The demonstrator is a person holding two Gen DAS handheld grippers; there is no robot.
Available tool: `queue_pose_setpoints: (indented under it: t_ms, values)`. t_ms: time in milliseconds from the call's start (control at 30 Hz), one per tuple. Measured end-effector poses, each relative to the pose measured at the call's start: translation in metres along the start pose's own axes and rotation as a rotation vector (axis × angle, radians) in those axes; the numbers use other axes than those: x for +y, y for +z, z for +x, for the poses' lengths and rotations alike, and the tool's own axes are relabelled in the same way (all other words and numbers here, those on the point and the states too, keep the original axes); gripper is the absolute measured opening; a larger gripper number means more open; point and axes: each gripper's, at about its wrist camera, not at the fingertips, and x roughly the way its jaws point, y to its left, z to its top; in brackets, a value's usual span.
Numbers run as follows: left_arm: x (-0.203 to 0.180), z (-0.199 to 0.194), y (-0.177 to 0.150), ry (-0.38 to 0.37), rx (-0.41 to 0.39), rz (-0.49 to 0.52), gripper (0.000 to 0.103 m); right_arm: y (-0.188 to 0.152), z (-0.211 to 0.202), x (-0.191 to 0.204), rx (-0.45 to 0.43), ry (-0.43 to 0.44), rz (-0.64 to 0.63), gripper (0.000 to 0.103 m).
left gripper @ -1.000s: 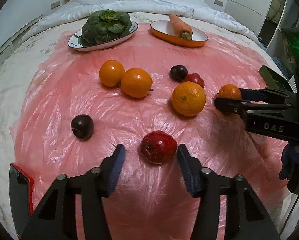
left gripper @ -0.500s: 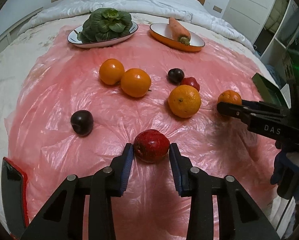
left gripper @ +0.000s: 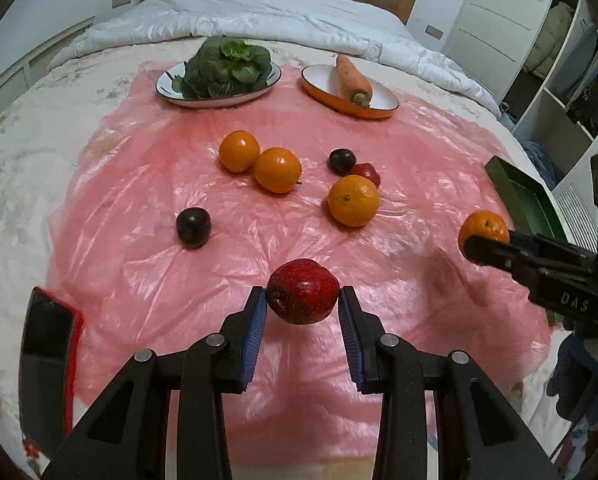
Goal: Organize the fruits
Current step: 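Lift the held apple and orange and move them toward the green tray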
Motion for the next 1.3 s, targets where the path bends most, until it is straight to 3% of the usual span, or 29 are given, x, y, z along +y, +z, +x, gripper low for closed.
queue_pose_setpoints:
  t_ms: [500, 800, 1033, 1300]
  values:
    - [-0.018, -0.071, -0.031, -0.004, -0.078, 0.053, 0.032, -0.049, -0.073, 0.028, -0.039, -0.008, -0.001, 0.103]
    - [-0.028, -0.093, -0.055, -0.012, -0.091, 0.069, 0.032, -0.083, -0.111, 0.036, -0.073, -0.009, 0.005, 0.103]
    - [-0.034, -0.105, -0.065, -0.014, -0.102, 0.077, 0.032, -0.104, -0.102, 0.029, -0.043, -0.024, 0.016, 0.103]
    - [-0.034, -0.105, -0.065, -0.021, -0.103, 0.078, 0.032, -0.12, -0.063, 0.038, 0.036, -0.066, -0.047, 0.103]
